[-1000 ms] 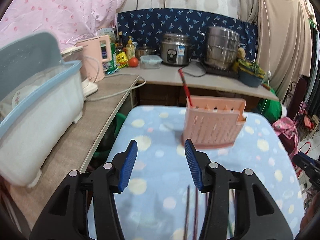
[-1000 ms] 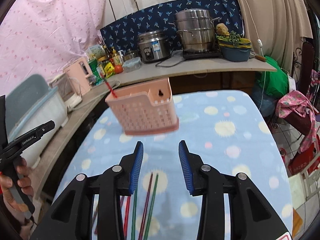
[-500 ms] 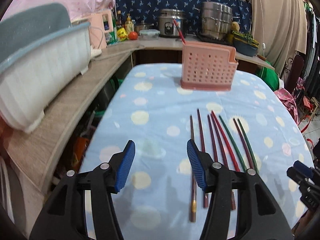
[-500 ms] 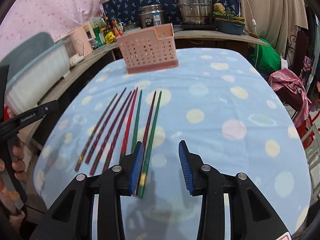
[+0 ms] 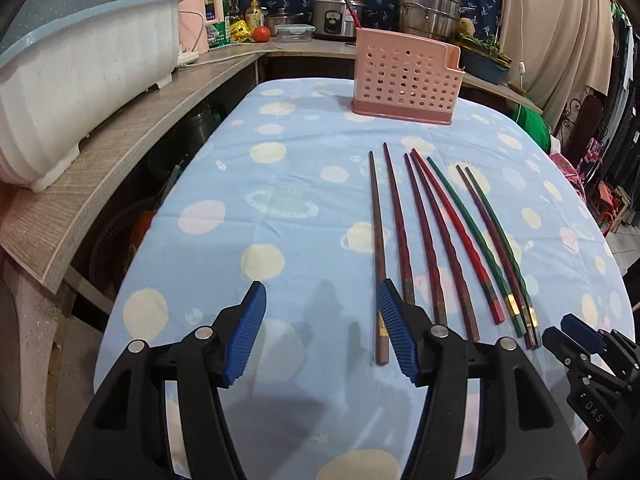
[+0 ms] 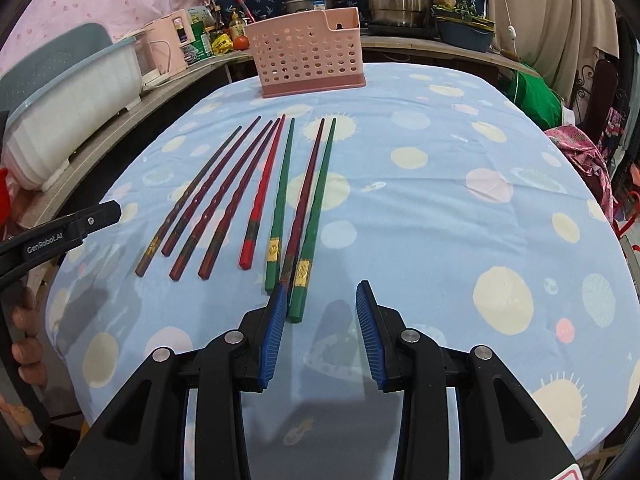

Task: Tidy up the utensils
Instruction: 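Grasp the brown gold-banded chopstick with the left tool while the right tool grasps the green chopstick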

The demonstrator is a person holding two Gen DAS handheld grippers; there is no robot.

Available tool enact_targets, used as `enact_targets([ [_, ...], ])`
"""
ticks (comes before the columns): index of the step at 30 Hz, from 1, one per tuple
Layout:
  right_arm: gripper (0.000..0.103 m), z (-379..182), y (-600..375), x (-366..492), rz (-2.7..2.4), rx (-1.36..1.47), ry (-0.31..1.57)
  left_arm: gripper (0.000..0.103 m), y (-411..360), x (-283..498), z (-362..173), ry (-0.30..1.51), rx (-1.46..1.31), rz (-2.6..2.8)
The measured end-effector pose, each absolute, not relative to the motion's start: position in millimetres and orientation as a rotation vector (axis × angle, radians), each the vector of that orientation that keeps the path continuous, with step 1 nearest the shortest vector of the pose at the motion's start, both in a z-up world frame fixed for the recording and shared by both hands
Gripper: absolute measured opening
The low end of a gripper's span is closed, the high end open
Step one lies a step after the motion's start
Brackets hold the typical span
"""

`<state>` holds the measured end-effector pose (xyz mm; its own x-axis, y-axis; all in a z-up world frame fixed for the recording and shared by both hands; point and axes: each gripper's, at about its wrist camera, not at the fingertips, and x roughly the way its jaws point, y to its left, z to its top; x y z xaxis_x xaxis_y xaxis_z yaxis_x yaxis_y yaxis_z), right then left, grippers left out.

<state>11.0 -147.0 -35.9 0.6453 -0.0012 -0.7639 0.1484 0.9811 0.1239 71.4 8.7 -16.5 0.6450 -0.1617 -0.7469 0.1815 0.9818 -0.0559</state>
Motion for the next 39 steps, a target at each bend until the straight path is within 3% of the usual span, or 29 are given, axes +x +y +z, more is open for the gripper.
enact_targets([
  [5, 0.033, -41.6, -145.4, 10.1, -0.090, 0.180, 0.875, 0.057, 6.7, 66.4, -25.1, 0.867, 0.022, -0.207],
  [8, 0.033, -41.8, -144.4, 10.3, -0.096, 0.163, 0.870, 0.063, 5.9, 63.7, -28.6, 0.874, 0.017, -0.211],
  [24, 0.033, -39.5, -149.6, 14.2, -0.099, 0.183, 0.865, 0.063, -6.9, 63.7, -47.0, 0.900, 0.060, -0.212],
  [29, 0.019, -43.5, -148.6, 19.3, -0.102, 0.170, 0.872, 0.063, -6.7, 67.6, -51.4, 0.905, 0.068, -0.192],
  [39, 0.011, -44.5, -154.3, 22.6, -0.109, 0.174, 0.867, 0.061, -10.8, 69.5, -57.1, 0.911, 0.084, -0.189],
])
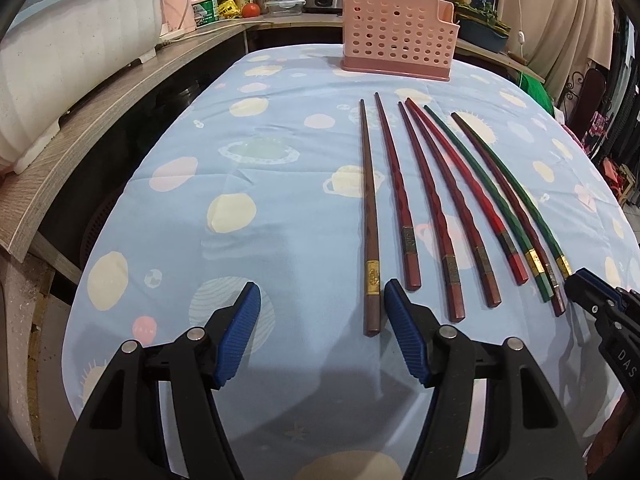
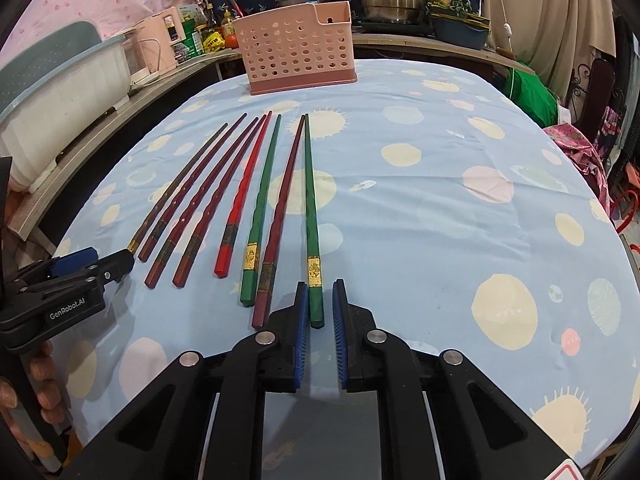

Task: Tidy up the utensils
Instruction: 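Grasp the brown gold-banded chopstick with the left tool while the right tool grasps the green chopstick, then lift the brown chopstick with the left tool while the right tool carries the green chopstick to the basket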

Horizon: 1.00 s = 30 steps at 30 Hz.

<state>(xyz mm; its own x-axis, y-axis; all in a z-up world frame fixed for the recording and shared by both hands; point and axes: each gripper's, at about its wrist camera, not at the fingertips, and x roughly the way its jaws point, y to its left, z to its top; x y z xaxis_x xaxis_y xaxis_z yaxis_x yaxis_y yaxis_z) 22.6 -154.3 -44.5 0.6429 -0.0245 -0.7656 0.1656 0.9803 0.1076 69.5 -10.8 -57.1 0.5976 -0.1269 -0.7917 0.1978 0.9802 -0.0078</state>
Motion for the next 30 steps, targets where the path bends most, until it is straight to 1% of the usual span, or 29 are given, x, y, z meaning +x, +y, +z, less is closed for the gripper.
enact_targets([
  [4, 0.008, -44.4, -155.1, 23.4, -0.110, 0.173, 0.864, 0.054, -12.0, 71.0, -56.6, 0.906, 0.084, -0.185],
  [9, 0.008, -44.4, -156.4, 23.8, -0.106, 0.181, 0.863, 0.034, -12.0, 72.3, -55.1, 0.906, 0.084, -0.193],
  [10, 0.008, -44.4, -156.3, 23.8, -0.106, 0.180, 0.863, 0.028, -11.7, 72.6, -54.9, 0.907, 0.084, -0.196],
  [12, 0.008, -44.5, -156.2, 23.8, -0.106, 0.181, 0.864, 0.021, -11.2, 73.2, -54.5, 0.910, 0.082, -0.203],
  [13, 0.008, -44.6, -156.6, 23.7, -0.105, 0.181, 0.864, 0.014, -10.6, 73.5, -54.5, 0.911, 0.082, -0.203],
  [14, 0.007, -44.6, -156.8, 23.9, -0.104, 0.181, 0.865, 0.011, -10.4, 73.7, -54.3, 0.912, 0.082, -0.205],
  [22, 0.007, -40.6, -160.1, 21.5, -0.096, 0.210, 0.862, 0.007, -3.9, 76.1, -52.8, 0.942, 0.047, -0.213],
  [30, 0.007, -25.4, -170.0, 21.1, -0.097, 0.250, 0.834, 0.007, 3.1, 74.5, -42.5, 0.954, 0.027, -0.223],
])
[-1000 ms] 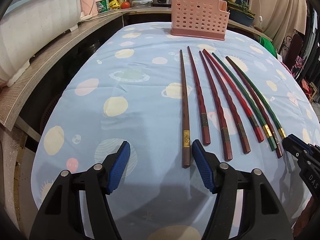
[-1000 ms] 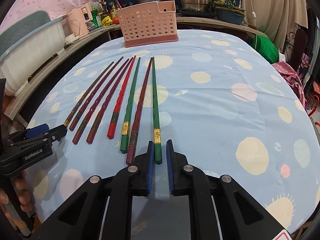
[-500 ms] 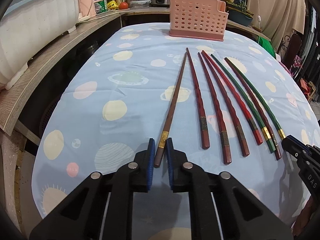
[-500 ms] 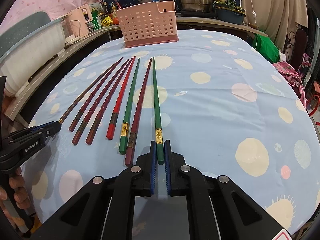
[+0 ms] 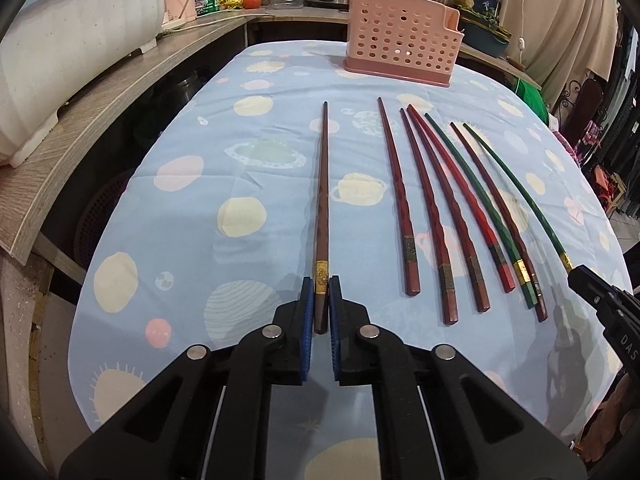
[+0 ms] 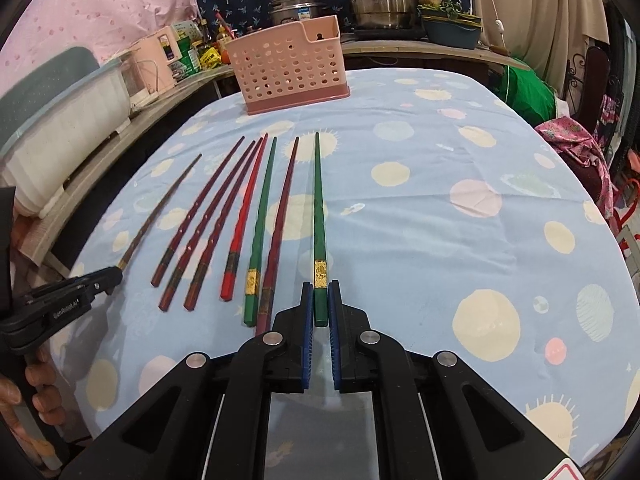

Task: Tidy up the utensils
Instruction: 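Lift the brown chopstick with the left tool while the right tool carries the green chopstick to the basket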

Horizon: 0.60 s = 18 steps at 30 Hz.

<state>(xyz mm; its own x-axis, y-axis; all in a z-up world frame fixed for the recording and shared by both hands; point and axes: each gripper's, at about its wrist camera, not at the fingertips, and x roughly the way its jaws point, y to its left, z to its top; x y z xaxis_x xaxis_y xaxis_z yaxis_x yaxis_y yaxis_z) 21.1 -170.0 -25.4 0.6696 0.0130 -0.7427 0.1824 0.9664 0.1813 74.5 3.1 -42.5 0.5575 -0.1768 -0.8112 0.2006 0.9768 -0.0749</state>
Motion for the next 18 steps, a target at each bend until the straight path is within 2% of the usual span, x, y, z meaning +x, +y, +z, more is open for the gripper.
enact_targets([
  [9, 0.007, 8.2, -180.3, 21.5, -0.095, 0.278, 0.755, 0.007, 9.6, 81.0, -14.1, 0.937, -0.029, -0.240],
  [18, 0.007, 46.2, -201.3, 28.9, -0.100, 0.323, 0.652, 0.007, 13.6, 94.3, 28.9, 0.842, -0.041, -0.220],
])
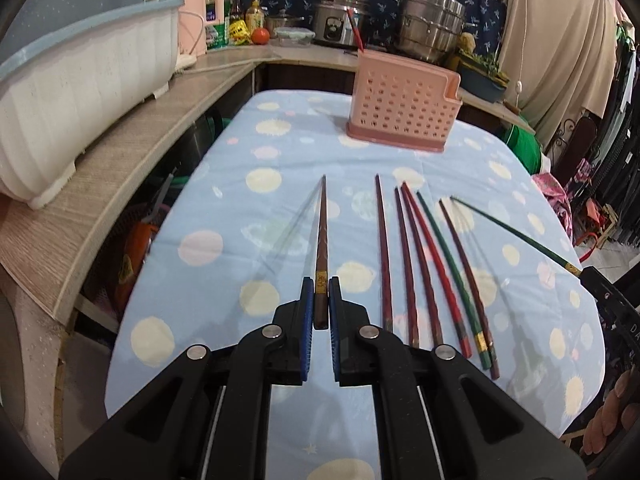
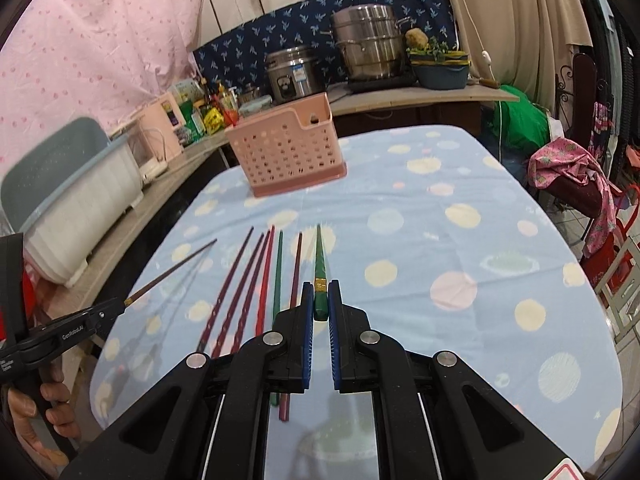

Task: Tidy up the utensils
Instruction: 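Lift the brown chopstick with the left tool while the right tool carries the green chopstick to the basket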

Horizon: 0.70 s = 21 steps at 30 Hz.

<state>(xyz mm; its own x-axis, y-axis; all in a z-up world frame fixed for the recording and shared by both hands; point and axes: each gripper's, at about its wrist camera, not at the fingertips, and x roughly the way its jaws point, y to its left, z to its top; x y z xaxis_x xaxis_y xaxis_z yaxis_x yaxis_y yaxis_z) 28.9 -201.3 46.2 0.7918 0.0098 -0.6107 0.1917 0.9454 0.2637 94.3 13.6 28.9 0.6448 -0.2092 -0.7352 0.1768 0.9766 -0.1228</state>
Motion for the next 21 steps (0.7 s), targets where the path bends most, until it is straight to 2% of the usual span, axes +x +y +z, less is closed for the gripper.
enact_targets([
  [21, 0.007, 136.2, -244.4, 93.6, -0.039, 0.376, 0.450, 0.007, -4.9, 164.4, 124.4, 0.674, -0.010, -0.222],
])
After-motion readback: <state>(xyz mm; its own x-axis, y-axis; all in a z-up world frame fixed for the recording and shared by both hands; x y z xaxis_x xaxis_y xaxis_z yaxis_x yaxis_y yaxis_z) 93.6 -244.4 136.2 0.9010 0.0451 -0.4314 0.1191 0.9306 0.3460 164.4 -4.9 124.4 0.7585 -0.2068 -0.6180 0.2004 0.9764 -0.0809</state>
